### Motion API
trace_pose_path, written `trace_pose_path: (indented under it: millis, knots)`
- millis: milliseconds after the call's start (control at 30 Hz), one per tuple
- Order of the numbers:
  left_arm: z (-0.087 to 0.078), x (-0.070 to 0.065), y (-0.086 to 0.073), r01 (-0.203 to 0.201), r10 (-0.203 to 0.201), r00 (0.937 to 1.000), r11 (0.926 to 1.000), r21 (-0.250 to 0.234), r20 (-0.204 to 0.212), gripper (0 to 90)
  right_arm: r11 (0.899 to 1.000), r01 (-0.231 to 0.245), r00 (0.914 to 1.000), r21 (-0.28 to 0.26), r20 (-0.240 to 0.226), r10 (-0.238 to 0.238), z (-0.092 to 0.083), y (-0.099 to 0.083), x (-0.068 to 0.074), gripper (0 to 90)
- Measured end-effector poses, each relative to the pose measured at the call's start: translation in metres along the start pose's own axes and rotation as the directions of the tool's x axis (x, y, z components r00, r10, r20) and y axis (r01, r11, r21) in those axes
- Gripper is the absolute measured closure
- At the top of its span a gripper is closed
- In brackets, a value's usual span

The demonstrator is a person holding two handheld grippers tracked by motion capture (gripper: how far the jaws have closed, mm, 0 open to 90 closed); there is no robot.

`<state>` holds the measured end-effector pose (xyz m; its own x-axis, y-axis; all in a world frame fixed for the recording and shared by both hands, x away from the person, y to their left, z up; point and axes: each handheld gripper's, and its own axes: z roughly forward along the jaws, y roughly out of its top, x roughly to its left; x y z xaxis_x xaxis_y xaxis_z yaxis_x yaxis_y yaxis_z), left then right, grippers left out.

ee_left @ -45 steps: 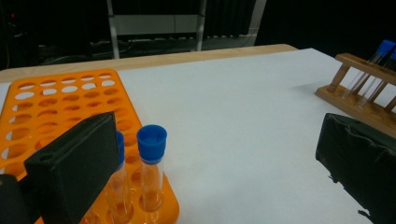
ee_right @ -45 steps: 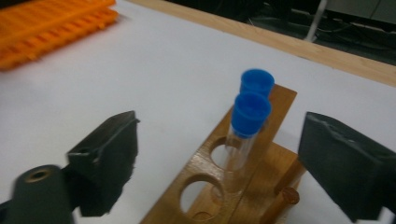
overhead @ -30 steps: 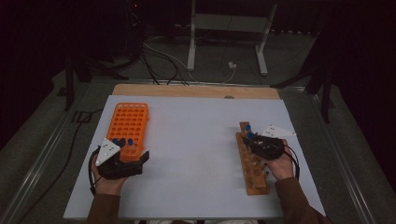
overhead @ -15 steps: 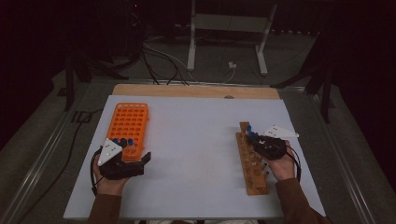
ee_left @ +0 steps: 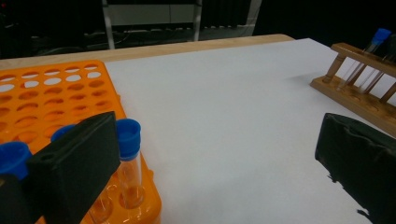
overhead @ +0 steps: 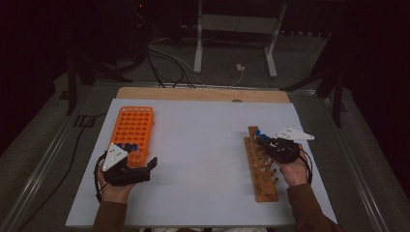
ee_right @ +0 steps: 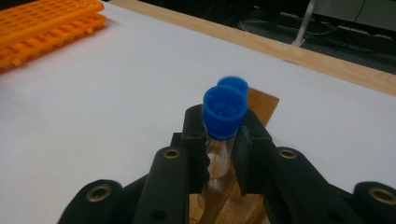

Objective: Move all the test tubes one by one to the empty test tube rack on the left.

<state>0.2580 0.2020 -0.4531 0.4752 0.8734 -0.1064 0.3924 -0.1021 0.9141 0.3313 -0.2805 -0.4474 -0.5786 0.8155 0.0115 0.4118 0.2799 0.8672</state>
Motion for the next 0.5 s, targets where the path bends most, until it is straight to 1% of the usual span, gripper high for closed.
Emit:
trace_pose_path:
  millis: [167, 233, 300, 400, 500]
  knots:
    - [0.002, -0.003, 0.002, -0.023, 0.023, 0.9997, 0.9997, 0.011, 0.01, 4.5, 1.0, 0.014, 0.9999, -0.003, -0.008, -0.014, -0.005, 0.009, 0.002, 77.0]
    - [0.003, -0.004, 0.003, -0.03, 0.03, 0.9994, 0.9994, 0.015, 0.014, 4.5, 1.0, 0.011, 0.9998, -0.008, -0.016, -0.011, -0.007, 0.012, 0.002, 77.0]
    - [0.004, -0.005, 0.004, -0.04, 0.039, 0.999, 0.999, 0.02, 0.022, 4.5, 1.0, 0.005, 0.9997, -0.014, -0.024, -0.005, -0.008, 0.016, 0.002, 77.0]
    - [0.007, -0.006, 0.005, -0.053, 0.052, 0.998, 0.9981, 0.033, 0.036, 4.2, 1.0, 0.017, 0.9996, -0.01, -0.022, -0.018, -0.011, 0.021, 0.003, 77.0]
    - [0.009, -0.006, 0.006, -0.065, 0.063, 0.9965, 0.9975, 0.03, 0.055, 4.1, 1.0, 0.022, 0.9995, -0.015, -0.022, -0.022, -0.016, 0.027, 0.003, 77.0]
